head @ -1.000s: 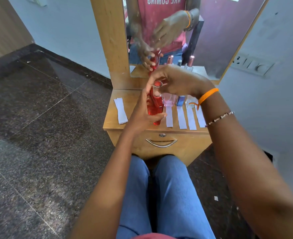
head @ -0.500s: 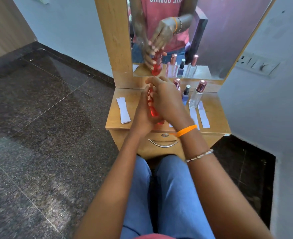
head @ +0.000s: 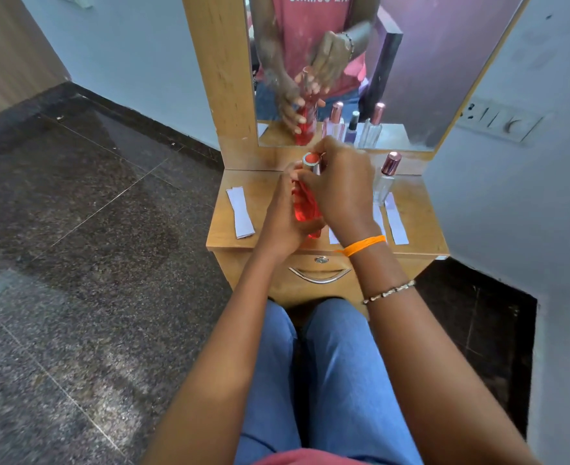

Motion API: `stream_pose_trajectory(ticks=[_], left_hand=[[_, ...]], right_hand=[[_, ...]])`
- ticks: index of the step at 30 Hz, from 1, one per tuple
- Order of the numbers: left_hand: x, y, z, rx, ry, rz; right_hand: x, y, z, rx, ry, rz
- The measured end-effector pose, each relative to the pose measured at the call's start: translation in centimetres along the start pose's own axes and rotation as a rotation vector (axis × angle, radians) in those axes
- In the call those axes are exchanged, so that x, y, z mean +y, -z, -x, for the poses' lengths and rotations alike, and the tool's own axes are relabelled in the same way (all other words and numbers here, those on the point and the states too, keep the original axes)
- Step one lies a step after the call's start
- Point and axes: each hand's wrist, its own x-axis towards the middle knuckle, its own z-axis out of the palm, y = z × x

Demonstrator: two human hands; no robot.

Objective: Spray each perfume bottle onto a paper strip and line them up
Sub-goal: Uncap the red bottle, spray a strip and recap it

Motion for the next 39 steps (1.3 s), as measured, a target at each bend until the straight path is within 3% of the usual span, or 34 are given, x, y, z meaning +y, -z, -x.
stream_pose_trajectory(ticks=[4, 5, 9, 12, 14, 17, 22, 25, 29, 32, 39], left_hand=[[-0.4, 0.3, -0.4, -0.035, -0.026, -0.078], [-0.5, 0.3, -0.4, -0.042, -0.023, -0.076], [-0.5, 0.8, -0.6, -0.064, -0.018, -0.064], [-0.2, 0.3, -0.4, -0.061, -0.005, -0.03], [0.1, -0.1, -0.2, 0.009, 0.005, -0.021], [0.7, -0.2, 0.1, 0.075, -0.016, -0.072], [1.5, -0.9, 1.7, 0.186, -0.053, -0.102], [3.0, -1.8, 3.2, 0.148, -0.125, -0.163], [4.8, -3.4, 4.7, 0.079, -0.186, -0.171], [4.8, -4.8, 4.9, 0.0, -0.156, -0.175], [3.2, -5.5, 4.8, 0.019, -0.111, -0.371]], right_hand=[[1.1, 3.1, -2.3, -0.486, 0.029, -0.155], [1.4, 3.1, -2.4, -0.527, 0.033, -0.226], [1.8, 1.1, -0.9, -0.279, 0.02, -0.381], [0.9, -0.4, 0.7, 0.033, -0.016, -0.268], [0.3, -1.0, 1.3, 0.127, -0.023, -0.211], [0.5, -1.0, 1.4, 0.09, -0.032, -0.215], [1.4, 1.4, 4.0, -0.133, -0.08, -0.287], [1.6, 2.8, 5.6, -0.061, -0.078, -0.142], [2.8, 5.7, 6.4, -0.01, -0.124, -0.143], [4.9, 7.7, 6.4, 0.058, -0.158, -0.113], [9.3, 9.2, 3.3, 0.241, -0.34, 0.012]])
